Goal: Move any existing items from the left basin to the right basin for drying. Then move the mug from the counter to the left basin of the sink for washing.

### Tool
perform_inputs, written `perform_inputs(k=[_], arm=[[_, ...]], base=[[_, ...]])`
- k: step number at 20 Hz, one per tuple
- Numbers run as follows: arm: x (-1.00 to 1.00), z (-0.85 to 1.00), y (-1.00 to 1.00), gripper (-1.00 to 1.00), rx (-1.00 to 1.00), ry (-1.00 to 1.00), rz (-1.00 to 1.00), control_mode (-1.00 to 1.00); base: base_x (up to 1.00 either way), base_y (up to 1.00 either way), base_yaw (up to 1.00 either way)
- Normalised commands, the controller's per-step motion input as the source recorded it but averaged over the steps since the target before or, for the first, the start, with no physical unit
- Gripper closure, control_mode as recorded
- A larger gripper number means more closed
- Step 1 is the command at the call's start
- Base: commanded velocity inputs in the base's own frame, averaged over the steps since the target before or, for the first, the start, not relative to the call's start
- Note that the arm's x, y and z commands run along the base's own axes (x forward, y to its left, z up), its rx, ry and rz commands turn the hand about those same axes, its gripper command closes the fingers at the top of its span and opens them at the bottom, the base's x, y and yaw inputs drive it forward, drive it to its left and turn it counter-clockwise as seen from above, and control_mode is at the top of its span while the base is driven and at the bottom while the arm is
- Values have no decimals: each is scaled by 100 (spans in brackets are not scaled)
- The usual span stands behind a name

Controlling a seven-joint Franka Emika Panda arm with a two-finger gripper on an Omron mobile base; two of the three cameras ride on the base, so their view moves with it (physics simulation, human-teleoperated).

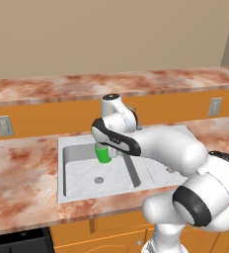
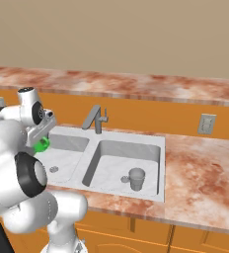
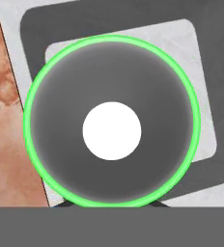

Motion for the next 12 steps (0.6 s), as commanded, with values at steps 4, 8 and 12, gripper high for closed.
perform_inputs(k=[4, 8, 12], arm=[[33, -79, 11, 100, 0, 3, 0, -100], [23, -55, 6, 100, 0, 0, 0, -100], [15, -40, 3, 100, 0, 0, 0, -100]], base=[[0, 0, 0], [0, 0, 0], [0, 0, 0]])
